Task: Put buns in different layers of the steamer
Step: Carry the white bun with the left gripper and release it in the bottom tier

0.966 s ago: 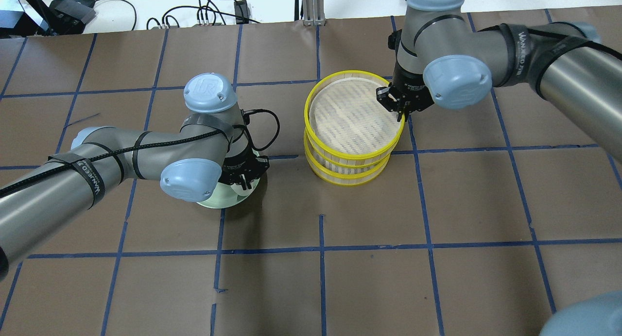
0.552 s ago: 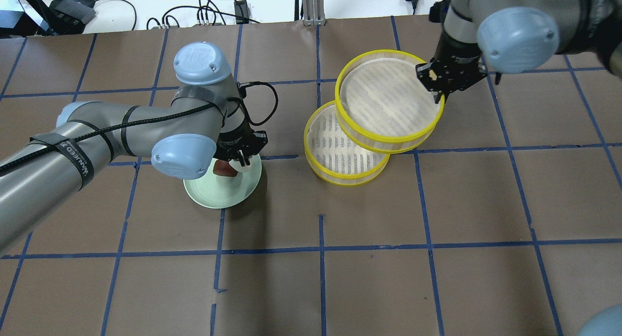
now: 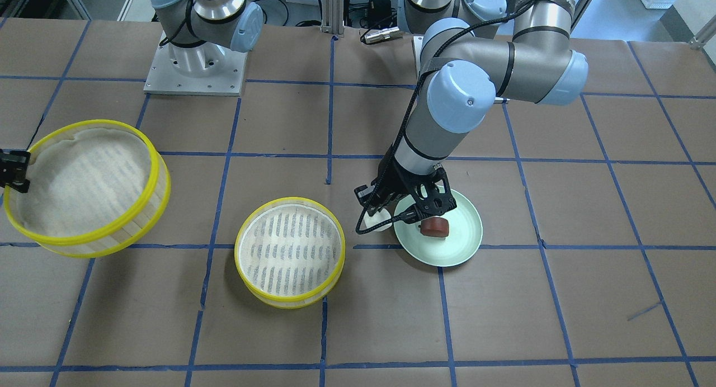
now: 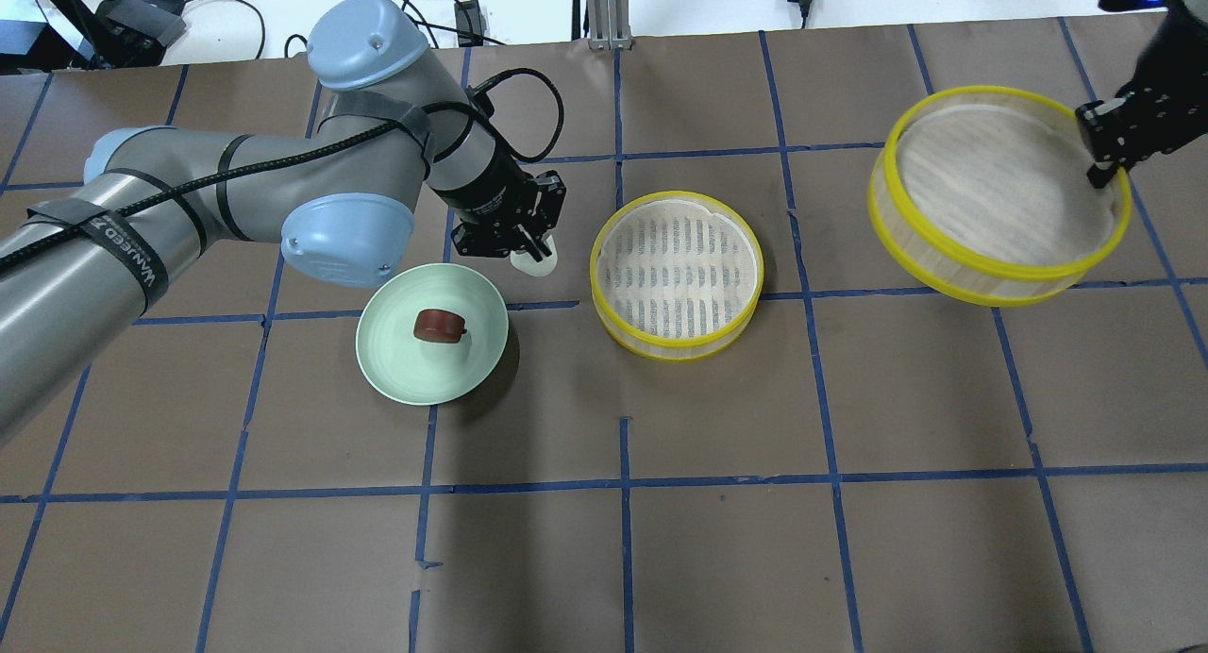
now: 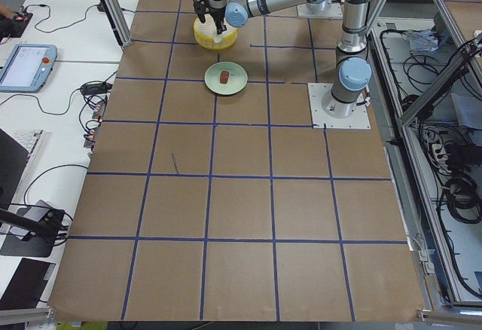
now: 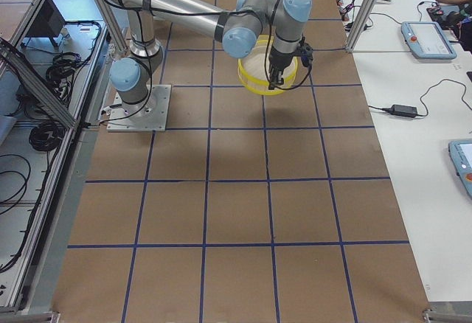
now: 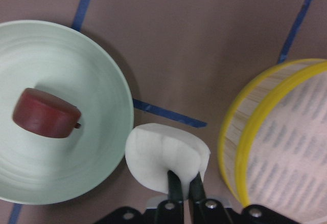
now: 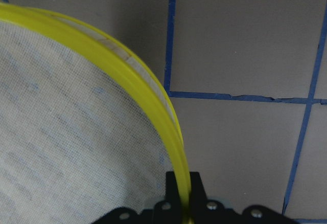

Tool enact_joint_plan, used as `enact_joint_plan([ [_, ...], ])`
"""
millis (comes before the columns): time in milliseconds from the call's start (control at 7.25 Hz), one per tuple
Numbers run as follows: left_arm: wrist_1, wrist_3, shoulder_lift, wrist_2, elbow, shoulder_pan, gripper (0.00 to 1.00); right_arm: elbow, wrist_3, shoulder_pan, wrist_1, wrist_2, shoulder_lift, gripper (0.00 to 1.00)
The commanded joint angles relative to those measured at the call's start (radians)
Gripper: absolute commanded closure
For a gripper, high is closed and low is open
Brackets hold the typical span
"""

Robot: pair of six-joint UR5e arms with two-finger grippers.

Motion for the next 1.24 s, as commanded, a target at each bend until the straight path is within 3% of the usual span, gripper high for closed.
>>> enact_joint_plan([
  [0, 0.234, -0.184, -0.089, -0.127, 0.014, -0.041, 1.00, 0.027, -0.041, -0.036, -0.006, -0.006, 0.003, 0.96],
  [138, 0.331, -0.232, -0.148, -0.127, 0.016, -0.073, 0.99, 0.030, -0.038, -0.036, -0.003, -0.005, 0.003, 0.96],
  [276, 0.363, -0.311, -0.170, -0.129, 0.016, -0.094, 0.77, 0.030, -0.030, -0.036, 0.006, -0.005, 0.003, 0.96],
  [414, 0.363, -0.326, -0.174, -0.132, 0.016, -0.096, 0.01, 0.028, -0.029, -0.033, 0.009, -0.006, -0.009, 0.96],
  [828, 0.361, -0.281, -0.146, -0.117, 0.017, -0.096, 0.00, 0.022, -0.016, -0.024, 0.011, -0.008, -0.020, 0.96],
  [966, 0.343, -0.099, -0.134, -0.060, 0.019, -0.087, 0.00, 0.027, 0.026, 0.015, 0.011, -0.008, -0.041, 0.96],
  [1103, 0.243, 0.100, -0.128, 0.110, 0.019, -0.073, 0.00, 0.028, 0.095, 0.069, 0.029, -0.006, -0.045, 0.96],
])
